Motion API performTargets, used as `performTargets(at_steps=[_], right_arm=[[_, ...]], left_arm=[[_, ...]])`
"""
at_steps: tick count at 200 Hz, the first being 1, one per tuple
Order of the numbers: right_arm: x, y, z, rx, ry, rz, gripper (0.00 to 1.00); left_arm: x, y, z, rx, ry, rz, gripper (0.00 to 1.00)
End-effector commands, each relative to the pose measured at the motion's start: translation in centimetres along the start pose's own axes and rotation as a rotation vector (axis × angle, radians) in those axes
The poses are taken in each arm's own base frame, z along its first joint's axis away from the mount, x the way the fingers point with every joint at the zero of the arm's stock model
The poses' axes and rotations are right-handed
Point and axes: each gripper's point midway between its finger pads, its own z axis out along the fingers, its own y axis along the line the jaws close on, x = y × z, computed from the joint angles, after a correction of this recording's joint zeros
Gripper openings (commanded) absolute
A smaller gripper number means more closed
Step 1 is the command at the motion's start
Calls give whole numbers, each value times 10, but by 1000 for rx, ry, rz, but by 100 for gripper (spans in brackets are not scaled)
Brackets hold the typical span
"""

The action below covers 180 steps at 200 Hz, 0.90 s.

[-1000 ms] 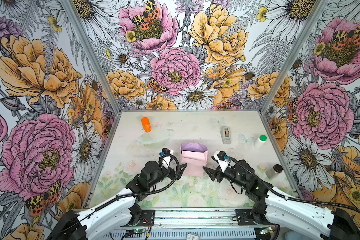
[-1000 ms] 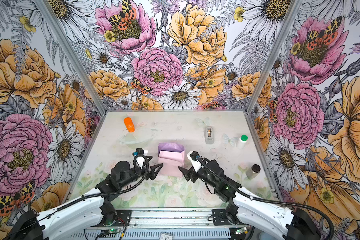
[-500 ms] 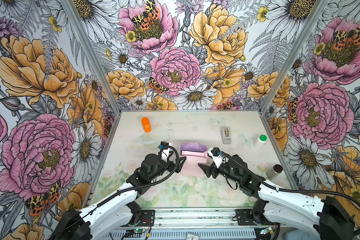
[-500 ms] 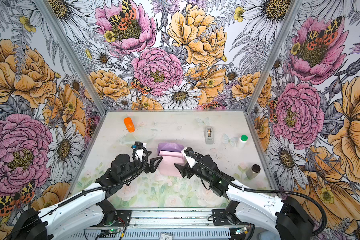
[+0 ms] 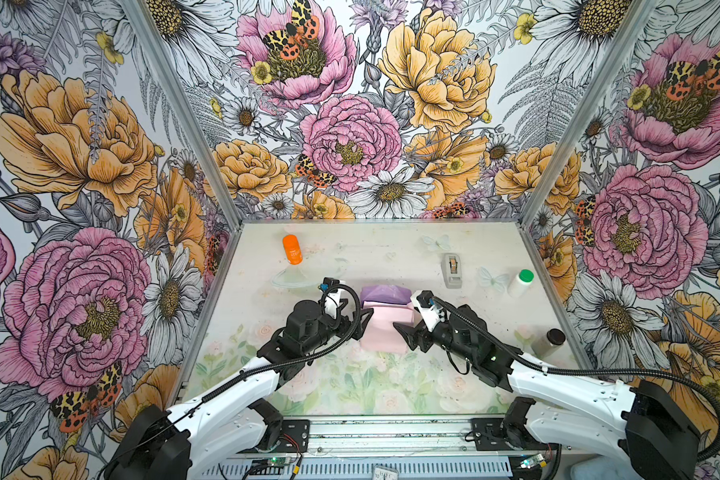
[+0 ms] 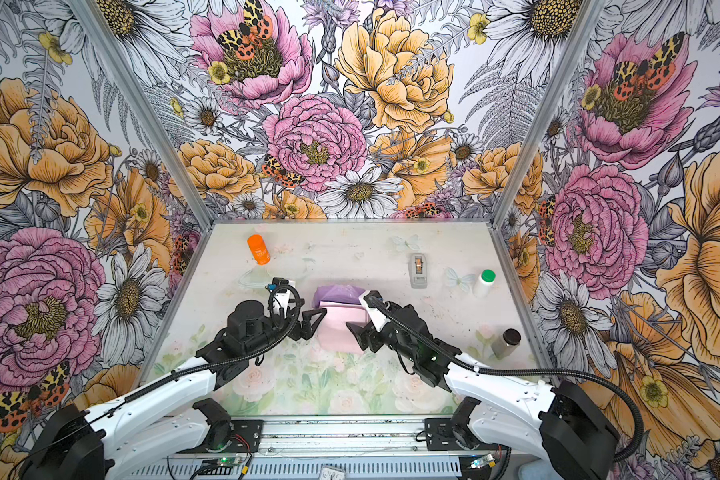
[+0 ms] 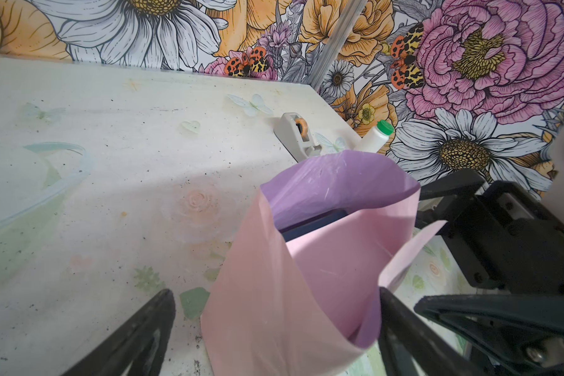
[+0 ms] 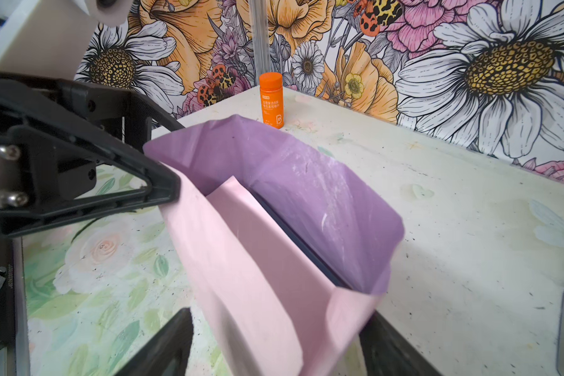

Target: Wrap the gift box in paper

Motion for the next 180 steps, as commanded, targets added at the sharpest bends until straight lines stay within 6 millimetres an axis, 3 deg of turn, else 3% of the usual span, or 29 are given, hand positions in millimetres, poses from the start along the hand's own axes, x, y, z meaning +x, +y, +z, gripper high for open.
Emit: performTargets(at_steps=[1,75,139,180], right_arm=[[-25,-18,1,68,-69,27,81],[-9,-42,6,174,-10,81,80],[5,-46,14,194,49,87,78],[0,-43,10,176,36,87,78]], left_arm=[[-11,0,2,-3,-22,-11,95],[-2,17,7,-91,15,-20,95],[-11,-3,-5,1,-31,3,98],[3,-2,-19,11,-28,34,99]])
